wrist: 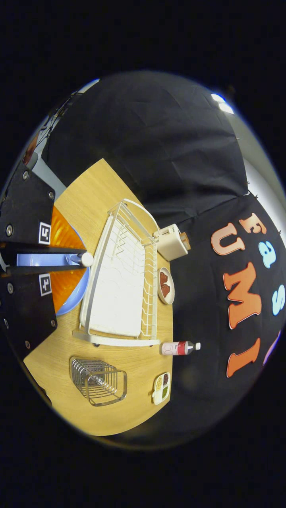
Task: Take the plate from the dish rack, then take the spoon from the basket and place it into the plate.
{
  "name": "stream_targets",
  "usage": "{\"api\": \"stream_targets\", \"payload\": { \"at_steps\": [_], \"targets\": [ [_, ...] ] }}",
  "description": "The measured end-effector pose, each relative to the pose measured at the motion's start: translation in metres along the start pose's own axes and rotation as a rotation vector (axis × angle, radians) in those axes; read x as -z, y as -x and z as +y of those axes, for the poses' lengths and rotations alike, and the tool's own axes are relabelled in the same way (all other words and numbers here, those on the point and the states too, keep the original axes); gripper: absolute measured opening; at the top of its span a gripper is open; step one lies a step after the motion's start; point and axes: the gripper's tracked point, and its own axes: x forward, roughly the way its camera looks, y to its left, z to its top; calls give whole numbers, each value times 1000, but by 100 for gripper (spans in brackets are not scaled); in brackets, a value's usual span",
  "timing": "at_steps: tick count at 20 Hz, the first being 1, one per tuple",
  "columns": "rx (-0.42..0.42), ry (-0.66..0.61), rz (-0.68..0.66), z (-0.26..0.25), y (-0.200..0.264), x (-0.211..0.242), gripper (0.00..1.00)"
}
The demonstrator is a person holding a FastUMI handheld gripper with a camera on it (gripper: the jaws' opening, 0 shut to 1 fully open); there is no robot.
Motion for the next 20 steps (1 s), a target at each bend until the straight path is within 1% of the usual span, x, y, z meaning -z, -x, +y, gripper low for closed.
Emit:
{"api": "stream_targets", "payload": {
  "at_steps": [4,7,10,12,13,14,17,20],
  "targets": [
    [44,-13,60,-25,10,28,15],
    [71,-33,122,-36,7,49,20],
    [108,-16,173,-46,9,66,23],
    [138,-9,212,-53,13,75,30],
    [151,0,214,-56,16,73,35],
    [165,8,212,-59,20,71,37],
    [207,22,185,-71,36,57,52],
    [243,34,88,-81,61,10,63]
  ]
}}
